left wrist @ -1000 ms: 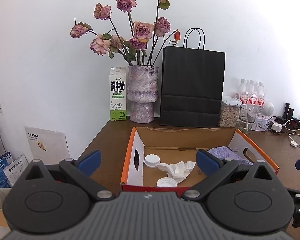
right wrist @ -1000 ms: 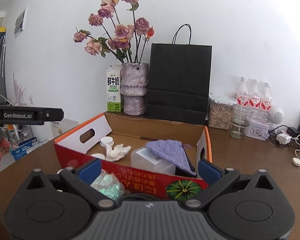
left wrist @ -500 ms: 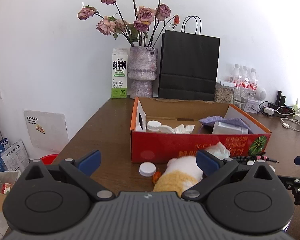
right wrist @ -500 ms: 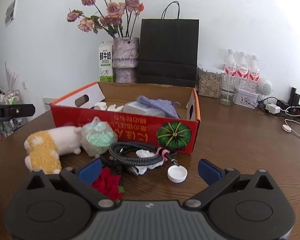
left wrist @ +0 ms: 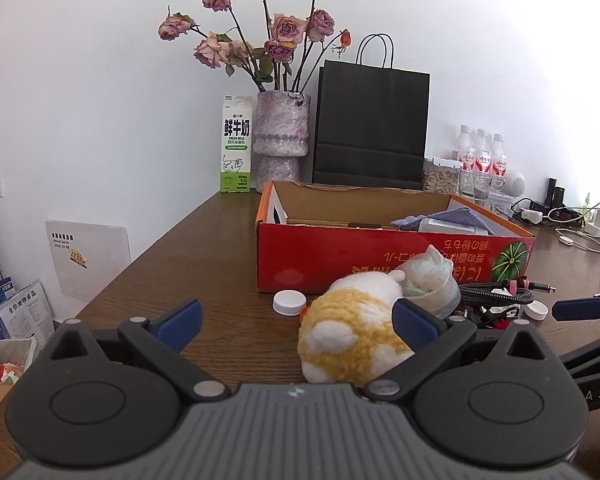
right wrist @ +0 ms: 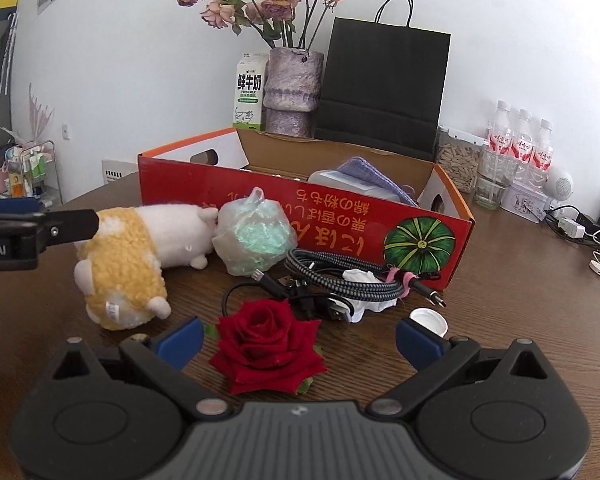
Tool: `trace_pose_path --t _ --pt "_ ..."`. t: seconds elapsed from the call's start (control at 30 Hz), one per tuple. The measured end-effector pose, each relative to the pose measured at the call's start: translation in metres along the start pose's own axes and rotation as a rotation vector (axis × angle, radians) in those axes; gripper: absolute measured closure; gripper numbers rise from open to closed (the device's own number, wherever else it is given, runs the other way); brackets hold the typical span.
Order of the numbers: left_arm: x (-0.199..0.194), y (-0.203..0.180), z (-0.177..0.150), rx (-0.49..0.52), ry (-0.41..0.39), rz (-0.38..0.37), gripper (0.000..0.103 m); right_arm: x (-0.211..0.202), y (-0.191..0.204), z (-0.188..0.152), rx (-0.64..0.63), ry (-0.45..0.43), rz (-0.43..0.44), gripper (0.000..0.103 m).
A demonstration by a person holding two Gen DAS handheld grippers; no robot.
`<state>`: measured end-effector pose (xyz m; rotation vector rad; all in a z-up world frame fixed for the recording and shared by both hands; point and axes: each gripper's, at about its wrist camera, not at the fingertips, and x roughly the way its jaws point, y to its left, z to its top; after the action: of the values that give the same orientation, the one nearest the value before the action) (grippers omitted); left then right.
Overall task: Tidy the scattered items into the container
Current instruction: 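Grasp the red rose with the right gripper, then grasp the white-and-yellow plush toy with the left gripper while the right gripper holds the rose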
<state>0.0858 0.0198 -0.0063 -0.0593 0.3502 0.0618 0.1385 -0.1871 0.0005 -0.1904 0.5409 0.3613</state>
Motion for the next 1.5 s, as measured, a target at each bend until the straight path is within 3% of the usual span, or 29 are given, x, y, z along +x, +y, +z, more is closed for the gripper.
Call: trace_pose_path --t 0.17,0.37,0.4,0.43,0.47,0.53,0.73,1.13,1.27,1.5 --pt "0.003 -0.004 -0.003 0.013 0.004 -0.008 0.0 -0.001 0.0 0.002 0.024 -0.026 -0.005 0.004" --pt "0.004 -0.001 -0.004 -0.006 0.017 -0.009 0.0 0.004 -0.001 0.002 0.027 0.006 0.02 0.015" --pt "0.005 -0.001 -0.004 -0.01 0.017 -0.008 0.0 0.005 -0.001 0.002 0.027 0.018 0.043 0.023" --pt "0.005 0.0 -0.004 -0.013 0.018 -0.006 0.0 0.006 -0.001 0.0 0.028 0.034 0.075 0.045" --pt "0.005 0.0 -0.004 -0.015 0.019 -0.006 0.0 0.008 0.0 -0.003 0.032 0.049 0.102 0.055" --pt "0.005 0.001 -0.005 -0.017 0.022 -0.007 0.0 0.005 0.002 -0.006 0.023 0.035 0.113 0.063" --pt "0.002 -0.003 -0.006 0.007 0.014 -0.004 0.0 -0.012 -0.005 -0.009 0.045 -0.05 0.09 0.065" --pt "0.005 -0.009 -0.002 0.042 0.029 0.027 0.0 -0.03 -0.028 -0.019 0.092 -0.089 0.038 0.065" --pt "0.009 -0.009 0.02 0.019 0.058 -0.032 0.0 -0.034 -0.033 -0.017 0.108 -0.102 0.029 0.065" --pt "0.05 -0.018 0.05 0.072 0.244 -0.022 0.0 -0.038 -0.039 -0.007 0.111 -0.132 0.02 0.065"
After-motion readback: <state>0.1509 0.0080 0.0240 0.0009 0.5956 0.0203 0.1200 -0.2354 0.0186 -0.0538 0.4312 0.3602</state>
